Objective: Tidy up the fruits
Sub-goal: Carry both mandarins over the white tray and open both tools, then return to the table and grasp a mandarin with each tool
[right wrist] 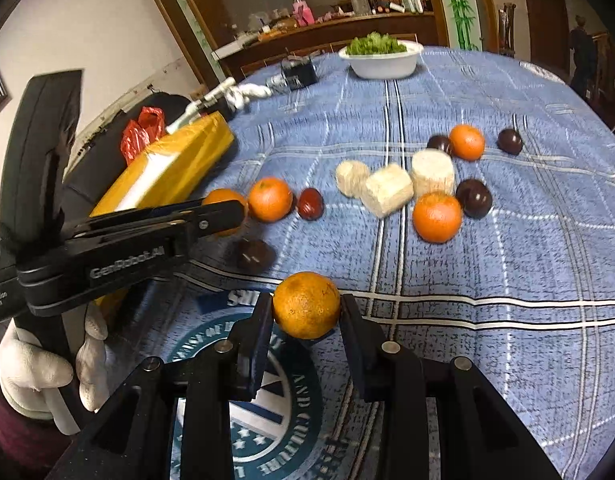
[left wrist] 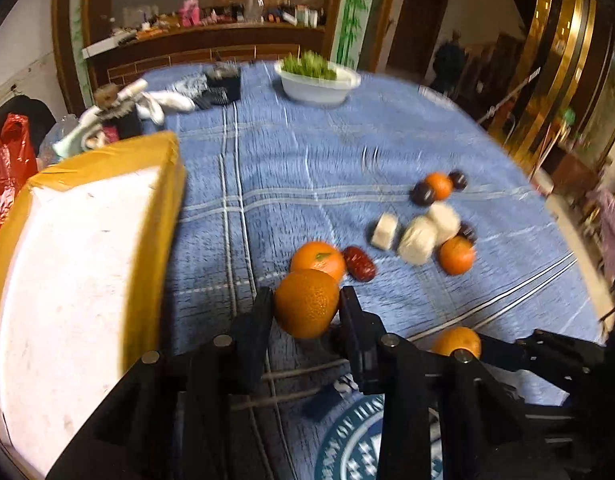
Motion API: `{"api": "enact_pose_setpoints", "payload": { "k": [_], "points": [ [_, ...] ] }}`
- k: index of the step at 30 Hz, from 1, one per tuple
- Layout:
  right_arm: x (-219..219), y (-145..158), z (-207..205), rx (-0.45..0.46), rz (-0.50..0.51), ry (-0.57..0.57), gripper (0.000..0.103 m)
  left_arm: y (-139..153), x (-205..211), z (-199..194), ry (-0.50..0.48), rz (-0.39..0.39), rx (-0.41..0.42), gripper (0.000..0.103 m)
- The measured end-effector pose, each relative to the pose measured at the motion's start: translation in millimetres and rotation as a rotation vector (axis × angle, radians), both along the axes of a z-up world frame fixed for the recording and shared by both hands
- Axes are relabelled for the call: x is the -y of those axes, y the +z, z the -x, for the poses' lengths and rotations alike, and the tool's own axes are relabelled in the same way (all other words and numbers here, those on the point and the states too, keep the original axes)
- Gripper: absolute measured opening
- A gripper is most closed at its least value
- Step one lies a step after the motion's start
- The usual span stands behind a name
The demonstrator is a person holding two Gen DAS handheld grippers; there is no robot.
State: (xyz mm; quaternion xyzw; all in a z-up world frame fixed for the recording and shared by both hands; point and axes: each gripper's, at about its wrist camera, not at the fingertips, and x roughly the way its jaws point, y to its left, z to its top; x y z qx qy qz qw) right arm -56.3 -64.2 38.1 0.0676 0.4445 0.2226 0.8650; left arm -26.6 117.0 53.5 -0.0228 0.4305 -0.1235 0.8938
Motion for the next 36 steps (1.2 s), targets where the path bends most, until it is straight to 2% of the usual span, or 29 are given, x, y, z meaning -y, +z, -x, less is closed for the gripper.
{"api": "enact_pose_setpoints", "payload": {
  "k": [3,6,10,15,22,26,29,30,31,33,36],
  "points": [
    [-5,18,9,0.033,-0.007,0.01,0.037,25,-27,25,0.036,0.09,0.047,0.033],
    [-20,34,19,0.057,-0.013,0.042,0.037,42,-63,48,0.107,0.141,0.087,0.033],
    [-57,54,33,0.082,-0.022,0.119,0.037,47,-122,73,0.259,0.123,0.114,0.033],
    [-120,67,40,0.081,-0.037,0.242,0.037,29,-187,87,0.444,0.073,0.09,0.033],
    [-208,51,43,0.047,0.009,0.366,0.038,16,-228,97,0.505,0.128,0.063,0.033],
    [-235,34,44,0.02,0.044,0.396,0.038,12,-242,100,0.526,0.174,0.052,0.035],
    [-244,29,45,0.018,0.06,0.392,0.038,13,-246,104,0.533,0.211,0.055,0.054],
    [-245,27,45,0.016,0.06,0.393,0.042,16,-247,107,0.537,0.223,0.066,0.058],
    [-245,28,44,0.02,0.059,0.392,0.052,19,-246,110,0.537,0.229,0.078,0.059],
    [-241,33,48,0.049,0.057,0.374,0.062,25,-245,114,0.535,0.233,0.095,0.063],
    [-226,44,51,0.076,0.036,0.347,0.062,37,-237,120,0.518,0.242,0.125,0.064]
  ]
}}
